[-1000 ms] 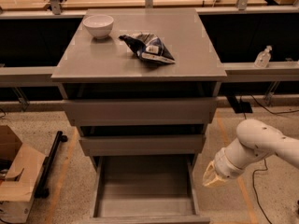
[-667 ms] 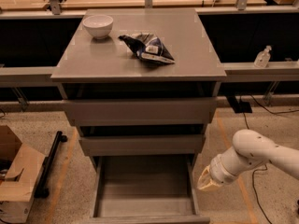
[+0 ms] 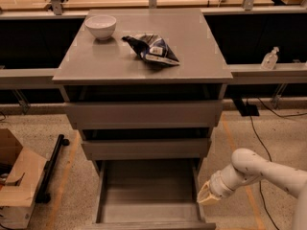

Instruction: Close bottom drawer

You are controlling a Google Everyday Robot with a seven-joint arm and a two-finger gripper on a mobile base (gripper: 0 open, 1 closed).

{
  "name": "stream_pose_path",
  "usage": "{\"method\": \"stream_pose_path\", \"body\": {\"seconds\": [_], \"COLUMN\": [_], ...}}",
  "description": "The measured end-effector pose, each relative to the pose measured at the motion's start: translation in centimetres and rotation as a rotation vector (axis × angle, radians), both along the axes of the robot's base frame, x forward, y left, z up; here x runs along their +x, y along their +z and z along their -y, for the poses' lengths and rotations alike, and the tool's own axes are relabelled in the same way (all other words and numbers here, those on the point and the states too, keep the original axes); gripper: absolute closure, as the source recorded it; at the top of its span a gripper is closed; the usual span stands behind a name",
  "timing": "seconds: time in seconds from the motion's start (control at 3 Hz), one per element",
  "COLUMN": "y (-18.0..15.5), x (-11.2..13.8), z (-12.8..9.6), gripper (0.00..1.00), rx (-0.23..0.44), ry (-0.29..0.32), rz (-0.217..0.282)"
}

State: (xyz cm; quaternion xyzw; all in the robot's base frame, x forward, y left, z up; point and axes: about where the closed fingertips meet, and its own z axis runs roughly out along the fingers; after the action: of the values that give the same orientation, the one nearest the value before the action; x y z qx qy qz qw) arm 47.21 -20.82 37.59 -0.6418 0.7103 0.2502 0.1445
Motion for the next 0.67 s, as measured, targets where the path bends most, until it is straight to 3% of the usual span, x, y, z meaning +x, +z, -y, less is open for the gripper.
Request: {"method": "stream_pose_path", "body": {"seconds": [0.33, 0.67], "y": [-1.44, -1.79], "x": [-0.20, -0.40], "z": [-0.27, -0.45], "gripper": [1.00, 1.00], "rx": [0.010, -0.029], "ry": [-0.003, 0.019], "rz": [-0.017, -0.030]}}
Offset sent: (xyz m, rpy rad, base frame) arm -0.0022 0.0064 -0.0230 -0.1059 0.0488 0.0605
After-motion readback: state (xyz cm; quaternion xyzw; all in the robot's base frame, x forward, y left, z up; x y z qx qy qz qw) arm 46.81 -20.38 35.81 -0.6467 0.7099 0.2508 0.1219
